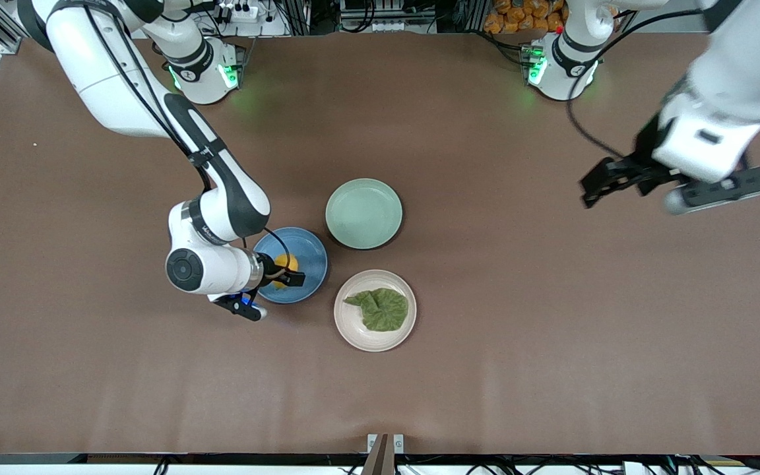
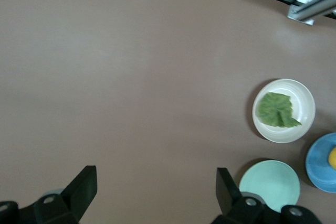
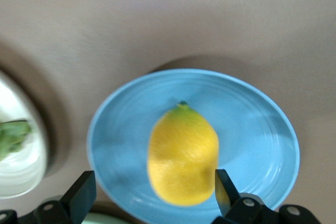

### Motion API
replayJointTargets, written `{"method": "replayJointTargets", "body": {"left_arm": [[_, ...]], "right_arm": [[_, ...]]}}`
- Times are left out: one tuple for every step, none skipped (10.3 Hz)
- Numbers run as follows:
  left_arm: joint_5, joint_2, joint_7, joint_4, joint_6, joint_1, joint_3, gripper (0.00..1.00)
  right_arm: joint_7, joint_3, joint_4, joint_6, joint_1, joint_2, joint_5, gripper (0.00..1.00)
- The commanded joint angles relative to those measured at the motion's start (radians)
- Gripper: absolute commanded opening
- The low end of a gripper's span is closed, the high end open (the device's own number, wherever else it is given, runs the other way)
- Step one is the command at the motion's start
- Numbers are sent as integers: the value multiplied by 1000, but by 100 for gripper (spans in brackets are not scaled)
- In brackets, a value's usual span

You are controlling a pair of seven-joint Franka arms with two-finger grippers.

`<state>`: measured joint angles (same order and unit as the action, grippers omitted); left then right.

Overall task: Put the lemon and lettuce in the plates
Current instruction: 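Lower the lemon onto the blue plate and open the right gripper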

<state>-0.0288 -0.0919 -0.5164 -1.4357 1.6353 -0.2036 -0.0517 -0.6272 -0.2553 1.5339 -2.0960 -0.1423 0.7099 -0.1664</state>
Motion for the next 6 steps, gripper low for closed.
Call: {"method": "replayJointTargets", "body": {"left_arm": [[16,72,80,-95,9,91,-34,100],[10,78,108,-101,8,192,-107,100],[9,80,108,-101,3,228,-137,100],[13,78,107,-100,-8,231,-134,100],[15,78,105,-98,-11,233,-131,100],[16,78,101,-100,-9,234,-131,100]], "right_arm": [[126,-13,-6,139,70,-122,4,100],[195,-4,-8,237,111,-176,7,100],[265,7,-6,287,139,-234,18,100],[321,33,-3,351,157,-297,51,100],[384,45,-1,410,188,-361,98,100],[456,50,3,456,219,-439,152,100]]}}
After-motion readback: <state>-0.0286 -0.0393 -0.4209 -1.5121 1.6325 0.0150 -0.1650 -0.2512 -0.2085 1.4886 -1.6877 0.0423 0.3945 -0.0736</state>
